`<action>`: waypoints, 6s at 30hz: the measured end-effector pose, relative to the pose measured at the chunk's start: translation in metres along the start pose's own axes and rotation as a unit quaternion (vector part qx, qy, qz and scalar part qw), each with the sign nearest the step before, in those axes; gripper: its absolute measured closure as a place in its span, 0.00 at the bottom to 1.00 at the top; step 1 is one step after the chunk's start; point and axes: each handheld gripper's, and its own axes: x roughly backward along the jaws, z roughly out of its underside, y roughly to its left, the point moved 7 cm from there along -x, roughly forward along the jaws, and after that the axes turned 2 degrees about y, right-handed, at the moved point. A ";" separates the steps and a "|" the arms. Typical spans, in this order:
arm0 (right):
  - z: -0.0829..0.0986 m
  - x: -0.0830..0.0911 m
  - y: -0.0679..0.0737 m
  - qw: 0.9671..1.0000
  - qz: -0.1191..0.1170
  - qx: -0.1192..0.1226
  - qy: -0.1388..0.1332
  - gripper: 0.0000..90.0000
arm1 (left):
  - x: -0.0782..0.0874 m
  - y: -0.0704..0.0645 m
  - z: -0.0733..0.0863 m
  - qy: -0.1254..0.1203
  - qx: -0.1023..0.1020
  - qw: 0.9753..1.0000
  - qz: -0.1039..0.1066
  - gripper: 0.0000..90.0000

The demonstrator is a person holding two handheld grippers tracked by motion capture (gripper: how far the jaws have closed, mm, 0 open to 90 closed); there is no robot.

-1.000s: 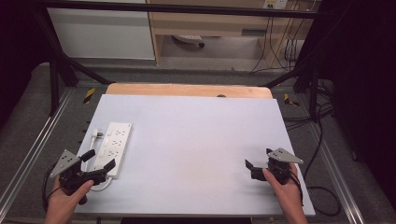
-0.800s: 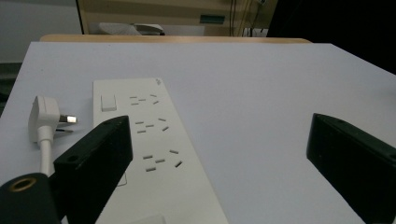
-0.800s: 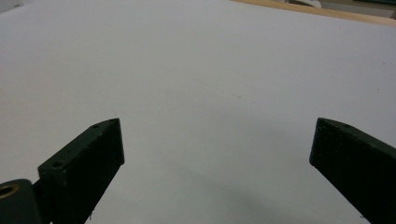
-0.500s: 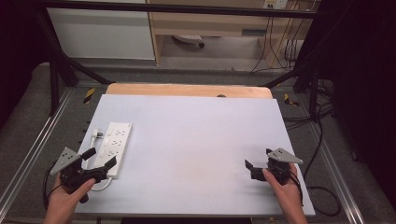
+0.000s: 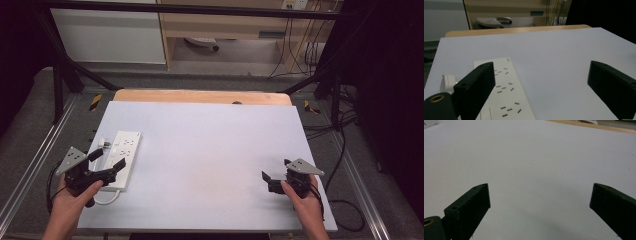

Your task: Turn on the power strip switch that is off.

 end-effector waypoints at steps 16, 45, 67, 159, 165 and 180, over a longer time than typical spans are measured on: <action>0.000 0.001 0.000 1.000 0.000 0.001 -0.002 0.04 | -0.024 -0.003 -0.030 0.007 -0.027 1.000 -0.002 0.08; -0.001 0.002 0.000 1.000 -0.001 -0.003 -0.005 0.04 | -0.057 0.030 -0.045 0.005 -0.013 0.999 -0.033 0.08; -0.001 0.002 -0.001 1.000 -0.002 -0.003 -0.006 0.04 | -0.071 0.051 -0.043 0.010 -0.001 0.998 -0.059 0.08; 0.000 0.001 -0.002 1.000 -0.002 -0.006 0.000 0.04 | -0.087 0.105 0.011 0.090 0.040 0.990 -0.097 1.00; 0.000 0.001 -0.002 1.000 -0.002 -0.005 -0.001 0.04 | -0.089 0.104 0.016 0.094 0.041 0.990 -0.096 1.00; 0.000 0.000 -0.002 1.000 -0.001 -0.006 0.001 0.04 | -0.091 0.101 0.022 0.104 0.042 0.990 -0.091 1.00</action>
